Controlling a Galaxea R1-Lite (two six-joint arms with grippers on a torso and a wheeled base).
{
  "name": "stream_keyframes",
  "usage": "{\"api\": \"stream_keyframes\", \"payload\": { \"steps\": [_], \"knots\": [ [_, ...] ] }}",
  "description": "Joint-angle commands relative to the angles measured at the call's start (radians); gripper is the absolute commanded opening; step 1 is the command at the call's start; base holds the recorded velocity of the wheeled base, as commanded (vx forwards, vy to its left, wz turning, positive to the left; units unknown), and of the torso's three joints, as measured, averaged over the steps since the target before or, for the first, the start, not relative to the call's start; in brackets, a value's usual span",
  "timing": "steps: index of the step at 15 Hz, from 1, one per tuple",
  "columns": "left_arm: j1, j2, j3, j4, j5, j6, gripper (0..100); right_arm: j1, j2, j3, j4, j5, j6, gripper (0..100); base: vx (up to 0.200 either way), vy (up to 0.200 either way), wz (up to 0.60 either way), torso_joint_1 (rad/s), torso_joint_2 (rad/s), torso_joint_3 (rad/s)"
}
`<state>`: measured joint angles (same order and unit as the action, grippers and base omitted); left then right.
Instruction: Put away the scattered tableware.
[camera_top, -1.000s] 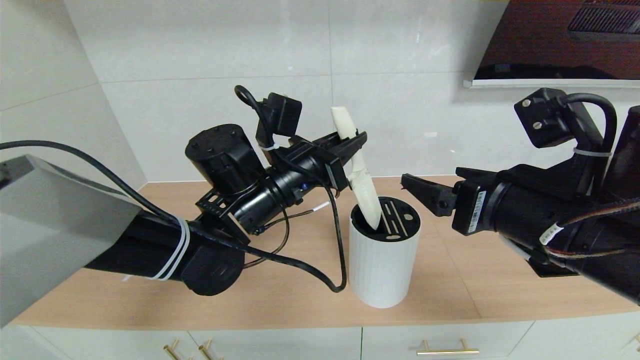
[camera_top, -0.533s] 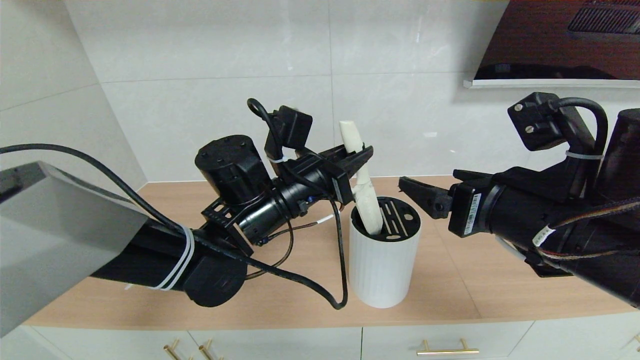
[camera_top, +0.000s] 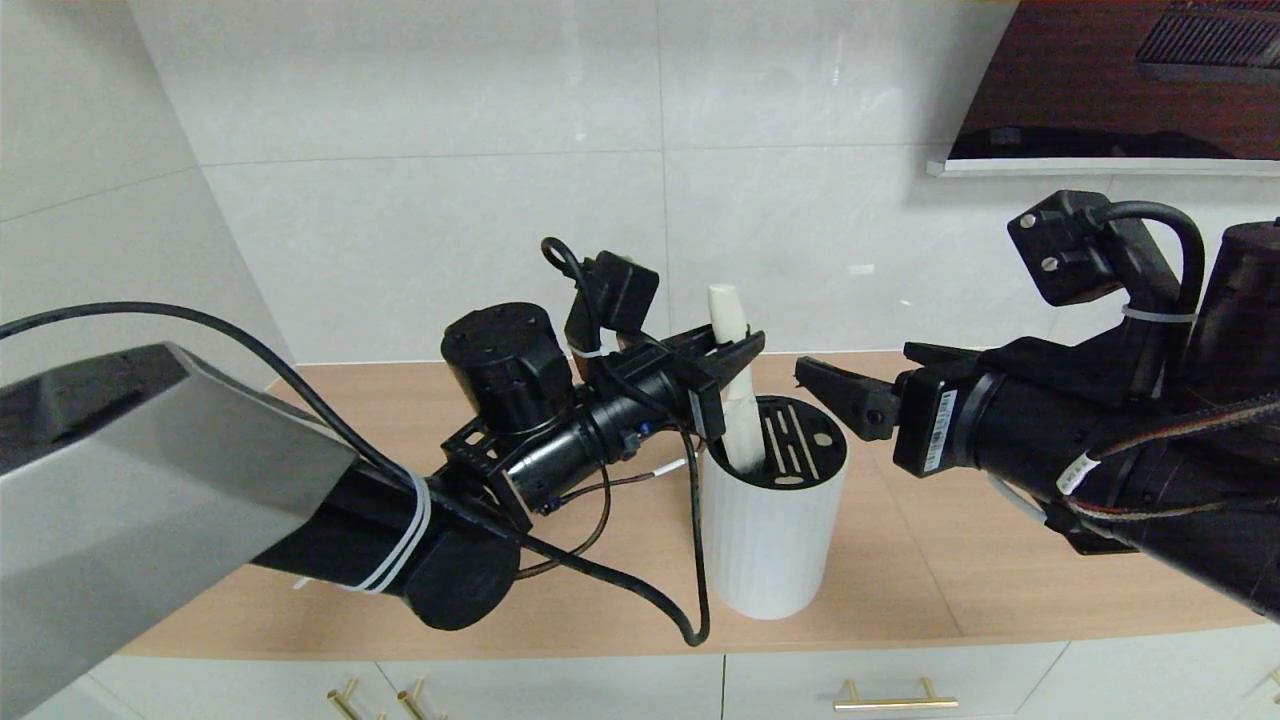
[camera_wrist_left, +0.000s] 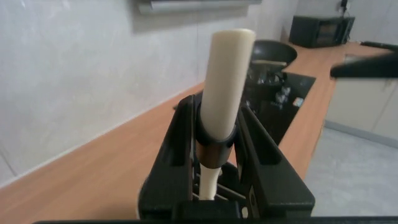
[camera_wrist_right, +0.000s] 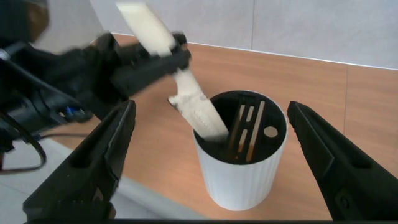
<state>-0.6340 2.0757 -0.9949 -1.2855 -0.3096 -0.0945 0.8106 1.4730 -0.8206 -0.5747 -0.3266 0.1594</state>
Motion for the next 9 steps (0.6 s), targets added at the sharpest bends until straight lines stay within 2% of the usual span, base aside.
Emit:
{"api": "stream_keyframes", "payload": {
  "steps": [1, 9],
  "knots": [
    [-0.012, 0.043, -0.007, -0.001, 0.0, -0.001, 0, 0.001, 0.004, 0.0, -0.001, 0.0, 0.0, 100, 0.0, 0.0, 0.0, 0.0, 0.0, 0.0],
    [-0.041, 0.089, -0.082, -0.014, 0.003, -0.001, 0, 0.001, 0.009, -0.002, -0.001, -0.002, 0.0, 100, 0.0, 0.0, 0.0, 0.0, 0.0, 0.0]
  ]
}}
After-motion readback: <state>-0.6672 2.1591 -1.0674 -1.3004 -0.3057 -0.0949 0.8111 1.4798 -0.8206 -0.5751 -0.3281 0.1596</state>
